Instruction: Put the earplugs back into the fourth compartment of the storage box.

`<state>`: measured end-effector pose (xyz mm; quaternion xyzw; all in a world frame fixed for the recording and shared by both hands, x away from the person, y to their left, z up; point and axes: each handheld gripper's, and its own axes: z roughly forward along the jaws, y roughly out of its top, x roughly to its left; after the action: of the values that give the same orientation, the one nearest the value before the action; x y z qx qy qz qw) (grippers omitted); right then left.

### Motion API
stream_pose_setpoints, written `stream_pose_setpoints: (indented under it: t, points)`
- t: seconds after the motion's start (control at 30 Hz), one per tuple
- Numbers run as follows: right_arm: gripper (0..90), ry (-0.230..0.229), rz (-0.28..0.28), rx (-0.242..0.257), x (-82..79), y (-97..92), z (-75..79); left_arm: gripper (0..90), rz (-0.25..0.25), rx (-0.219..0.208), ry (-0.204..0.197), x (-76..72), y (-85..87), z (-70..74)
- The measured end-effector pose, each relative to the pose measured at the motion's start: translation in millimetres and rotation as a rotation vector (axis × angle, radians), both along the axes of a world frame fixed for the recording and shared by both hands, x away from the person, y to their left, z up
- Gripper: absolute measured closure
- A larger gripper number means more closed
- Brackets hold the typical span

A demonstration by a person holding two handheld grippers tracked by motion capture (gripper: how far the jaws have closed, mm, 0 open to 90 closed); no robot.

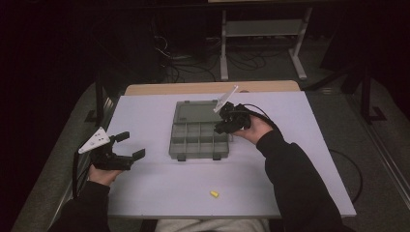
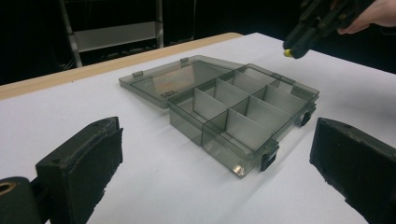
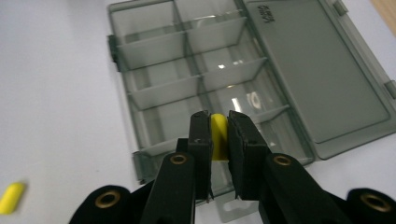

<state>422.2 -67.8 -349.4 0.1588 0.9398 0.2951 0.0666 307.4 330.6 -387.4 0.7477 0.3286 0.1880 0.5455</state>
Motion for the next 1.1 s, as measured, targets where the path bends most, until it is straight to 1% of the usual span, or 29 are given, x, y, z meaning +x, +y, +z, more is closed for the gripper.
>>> stream_pose_setpoints:
  t: [0.1, 0.13, 0.17, 0.27, 0.37, 0.43, 0.63, 0.77, 0.9, 0.97, 1.1]
  points:
    - [78.6, 0.001, -0.02, -0.016, 7.7, 1.2, -3.3, 2.2, -0.002, 0.0, -0.001, 0.1, -0.3, 0.0]
    - [78.6, 0.001, -0.02, -0.016, 7.7, 1.2, -3.3, 2.2, -0.002, 0.0, -0.001, 0.1, -0.3, 0.0]
    - [78.6, 0.01, -0.031, -0.011, 12.9, 1.8, -7.1, 2.2, -0.002, 0.0, -0.001, 0.1, -0.3, 0.0]
    - [78.6, 0.024, -0.046, -0.018, 18.9, 3.0, -14.3, 2.2, -0.003, 0.0, -0.001, 0.1, -0.2, 0.0]
    - [78.6, 0.024, -0.056, -0.025, 24.6, 3.7, -21.0, 2.2, -0.004, -0.001, -0.001, 0.2, -0.2, -0.1]
    - [78.6, 0.026, -0.072, -0.036, 27.3, 5.0, -24.9, 2.2, -0.005, 0.0, -0.001, 0.6, -0.2, -0.1]
    - [78.6, 0.037, -0.08, -0.062, 34.4, 8.6, -37.2, 2.2, -0.007, -0.002, -0.001, 0.5, -0.4, -0.1]
    - [78.6, 0.048, -0.082, -0.065, 36.3, 10.6, -41.0, 2.2, -0.008, -0.002, 0.0, 0.6, -0.4, -0.2]
    - [78.3, 0.054, -0.087, -0.08, 38.1, 12.2, -45.6, 2.2, -0.01, 0.001, 0.0, 0.6, -0.3, -0.2]
    - [76.6, 0.055, -0.089, -0.085, 39.1, 12.4, -47.9, 2.2, -0.01, 0.001, -0.001, 0.6, -0.4, -0.2]
    - [66.8, 0.072, -0.11, -0.067, 39.9, 9.1, -46.2, 2.2, -0.009, 0.002, 0.0, 0.7, -0.4, -0.2]
